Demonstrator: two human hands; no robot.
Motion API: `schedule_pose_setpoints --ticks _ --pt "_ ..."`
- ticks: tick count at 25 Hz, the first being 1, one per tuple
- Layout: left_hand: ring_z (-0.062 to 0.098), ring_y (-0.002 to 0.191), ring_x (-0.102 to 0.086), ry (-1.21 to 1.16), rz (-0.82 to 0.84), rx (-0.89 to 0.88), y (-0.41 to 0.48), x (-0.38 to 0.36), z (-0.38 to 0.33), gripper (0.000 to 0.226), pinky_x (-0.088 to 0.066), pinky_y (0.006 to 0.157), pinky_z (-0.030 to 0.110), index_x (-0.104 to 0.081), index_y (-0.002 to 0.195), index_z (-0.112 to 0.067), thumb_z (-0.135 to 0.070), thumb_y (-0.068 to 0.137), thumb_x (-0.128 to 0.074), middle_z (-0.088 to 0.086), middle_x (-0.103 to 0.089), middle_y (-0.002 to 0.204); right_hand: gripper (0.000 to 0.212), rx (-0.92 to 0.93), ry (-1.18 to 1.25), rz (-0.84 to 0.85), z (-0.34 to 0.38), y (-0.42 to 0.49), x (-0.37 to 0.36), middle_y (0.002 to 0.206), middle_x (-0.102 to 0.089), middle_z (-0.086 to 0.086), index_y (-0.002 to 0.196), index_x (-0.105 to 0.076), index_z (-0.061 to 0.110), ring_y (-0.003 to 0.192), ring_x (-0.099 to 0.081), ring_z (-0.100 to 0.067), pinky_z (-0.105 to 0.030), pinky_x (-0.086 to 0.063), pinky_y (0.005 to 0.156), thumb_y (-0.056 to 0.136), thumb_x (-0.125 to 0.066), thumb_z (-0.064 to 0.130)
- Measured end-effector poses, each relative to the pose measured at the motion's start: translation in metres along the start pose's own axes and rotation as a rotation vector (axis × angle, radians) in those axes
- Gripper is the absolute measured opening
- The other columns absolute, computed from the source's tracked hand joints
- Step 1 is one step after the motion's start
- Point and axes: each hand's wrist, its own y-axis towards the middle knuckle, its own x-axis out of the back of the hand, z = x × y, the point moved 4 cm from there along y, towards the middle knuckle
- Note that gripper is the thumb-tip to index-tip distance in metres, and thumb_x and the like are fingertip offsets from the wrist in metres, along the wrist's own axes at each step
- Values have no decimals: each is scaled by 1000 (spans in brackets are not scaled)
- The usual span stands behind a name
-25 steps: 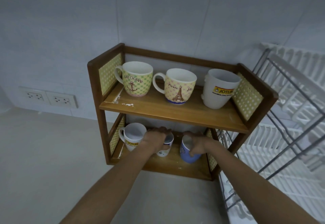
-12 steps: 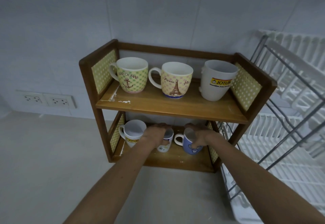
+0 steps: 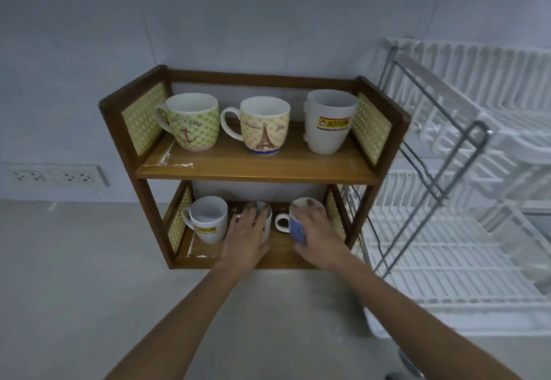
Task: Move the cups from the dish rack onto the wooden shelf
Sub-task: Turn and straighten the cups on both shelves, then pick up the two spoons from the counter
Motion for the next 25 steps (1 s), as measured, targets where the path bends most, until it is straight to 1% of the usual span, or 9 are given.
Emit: schedule_pose_setpoints --ticks 2,3,6,8,11,15,18,21,25 --pt "35 140 -32 -237 -151 8 -55 -15 -21 73 -30 112 48 -36 145 -7 -18 81 -69 19 -36 151 65 137 170 -56 -5 -61 -15 149 -39 -8 144 -37 22 133 -42 -24 -34 -43 103 83 -61 17" --pt "38 133 -42 -356 -200 15 -85 -27 -32 67 -36 109 48 -46 138 -4 -10 77 -72 20 -47 143 56 173 233 -24 -14 -91 -20 134 -56 -7 136 -49 19 117 -57 -19 -29 -48 92 82 -60 15" --pt "28 120 -55 -525 -42 9 -157 -62 -84 48 -39 105 32 -61 125 -12 -6 78 -67 8 -63 127 29 190 221 178 -58 -160 -24 92 -76 -1 107 -70 15 75 -66 -3 -13 -50 71 80 -62 8" --pt "20 114 -59 -565 88 -66 -182 -77 -136 41 -40 100 25 -62 123 -19 -11 83 -60 0 -66 123 19 129 141 214 -98 -190 -17 83 -77 -2 93 -75 14 69 -64 -4 -22 -52 70 78 -65 7" --pt "18 112 -58 -581 173 -193 -193 -86 -208 44 -42 96 24 -55 131 -25 -19 88 -50 0 -65 122 10 -37 100 86 -152 -219 -13 72 -71 -2 79 -73 15 66 -64 -20 -33 -51 65 78 -64 12" --pt "26 123 -49 -403 359 -252 -197 -106 -273 55 -41 97 31 -33 145 -28 -25 91 -45 6 -49 139 7 -251 80 -31 -207 -248 -8 83 -66 7 83 -67 23 79 -61 -16 -32 -51 72 79 -67 29" --pt "26 118 -51 -224 354 -180 -199 -114 -293 46 -42 94 34 -38 140 -29 -35 94 -40 4 -53 132 17 -185 4 111 -225 -257 -16 83 -52 12 88 -61 27 84 -57 -15 -30 -44 69 76 -68 38" --pt "26 110 -56 -112 321 11 -202 -110 -296 35 -44 86 36 -45 123 -19 -38 96 -35 7 -58 122 8 -96 -6 188 -235 -259 -19 80 -51 10 83 -58 25 80 -54 -17 -30 -44 67 79 -64 29" --pt "34 110 -57 -35 412 239 -198 -94 -295 39 -46 86 38 -39 133 -11 -19 95 -40 15 -55 125 9 3 -8 265 -241 -254 -4 69 -59 6 71 -56 25 68 -56 -19 -28 -45 61 75 -58 17"
